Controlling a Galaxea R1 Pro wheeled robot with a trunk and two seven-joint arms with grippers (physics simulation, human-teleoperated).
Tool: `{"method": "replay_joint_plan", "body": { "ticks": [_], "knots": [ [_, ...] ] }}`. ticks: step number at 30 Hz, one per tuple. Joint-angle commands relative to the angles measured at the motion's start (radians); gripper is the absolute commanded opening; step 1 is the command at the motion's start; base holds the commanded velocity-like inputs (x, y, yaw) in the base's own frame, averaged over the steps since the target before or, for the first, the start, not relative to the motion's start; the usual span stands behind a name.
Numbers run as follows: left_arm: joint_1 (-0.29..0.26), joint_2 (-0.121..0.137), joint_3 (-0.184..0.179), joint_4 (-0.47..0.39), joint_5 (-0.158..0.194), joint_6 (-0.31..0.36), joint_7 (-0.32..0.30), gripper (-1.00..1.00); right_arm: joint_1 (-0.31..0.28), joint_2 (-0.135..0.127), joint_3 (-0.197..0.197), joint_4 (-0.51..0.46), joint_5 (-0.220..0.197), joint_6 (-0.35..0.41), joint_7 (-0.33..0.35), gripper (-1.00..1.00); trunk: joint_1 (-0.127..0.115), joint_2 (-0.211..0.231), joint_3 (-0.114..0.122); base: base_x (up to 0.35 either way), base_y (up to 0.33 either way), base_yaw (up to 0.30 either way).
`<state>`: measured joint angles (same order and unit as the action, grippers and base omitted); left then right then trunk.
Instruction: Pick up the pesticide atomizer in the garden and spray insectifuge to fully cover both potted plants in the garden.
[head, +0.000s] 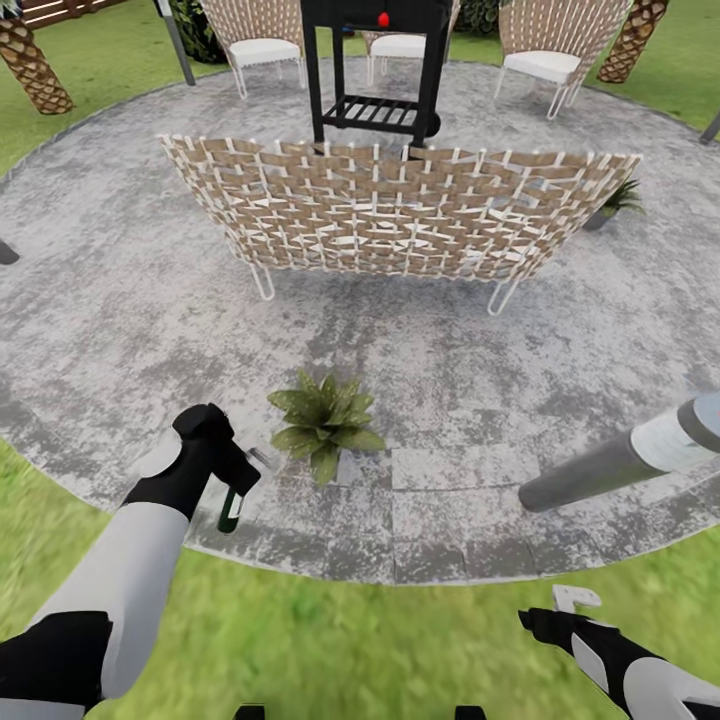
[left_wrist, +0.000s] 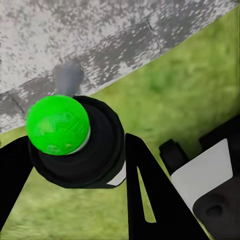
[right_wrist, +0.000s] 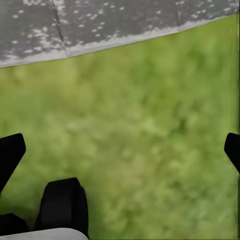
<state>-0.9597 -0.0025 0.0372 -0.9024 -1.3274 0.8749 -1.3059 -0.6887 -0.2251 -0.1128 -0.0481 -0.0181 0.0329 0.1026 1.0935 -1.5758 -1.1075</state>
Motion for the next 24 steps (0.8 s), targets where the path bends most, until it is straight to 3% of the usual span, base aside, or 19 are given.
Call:
{"method": "replay_joint_plan", "body": {
  "ticks": [1, 4, 9, 11, 16, 24],
  "knots": [
    [-0.001, 0.0, 0.001, 0.001, -0.008, 0.009, -0.011, -1.0, 0.0, 0.0, -0.008, -0.001, -0.002, 0.004, 0.005, 1.0, 0.001, 0.0, -0.001, 0.309, -0.153, 0.0],
    [-0.001, 0.0, -0.014, 0.002, -0.01, 0.008, -0.014, -1.0, 0.0, 0.0, -0.008, -0.001, -0.002, 0.004, 0.005, 1.0, 0.001, 0.0, -0.001, 0.309, -0.162, 0.0],
    [-0.001, 0.0, -0.118, 0.005, -0.01, 0.008, -0.018, -1.0, 0.0, 0.0, -0.008, -0.001, -0.002, 0.003, 0.005, 1.0, 0.001, 0.0, -0.001, 0.299, -0.174, -0.122],
    [-0.001, -0.001, -0.139, 0.026, -0.01, 0.009, -0.019, -1.0, 0.0, 0.0, -0.008, -0.001, -0.001, 0.003, 0.005, 1.0, 0.001, 0.0, -0.001, 0.146, -0.097, -0.252],
    [-0.001, -0.003, -0.151, 0.051, -0.01, 0.009, -0.021, -1.0, 0.0, 0.0, -0.007, -0.001, 0.0, 0.004, 0.004, 1.0, 0.001, 0.0, -0.001, 0.025, -0.016, -0.24],
    [-0.001, -0.011, -0.169, 0.053, -0.01, 0.01, -0.021, -1.0, 0.0, 0.0, -0.007, -0.001, 0.0, 0.004, 0.004, 1.0, 0.001, 0.0, -0.001, 0.001, 0.0, -0.025]
  ]
}}
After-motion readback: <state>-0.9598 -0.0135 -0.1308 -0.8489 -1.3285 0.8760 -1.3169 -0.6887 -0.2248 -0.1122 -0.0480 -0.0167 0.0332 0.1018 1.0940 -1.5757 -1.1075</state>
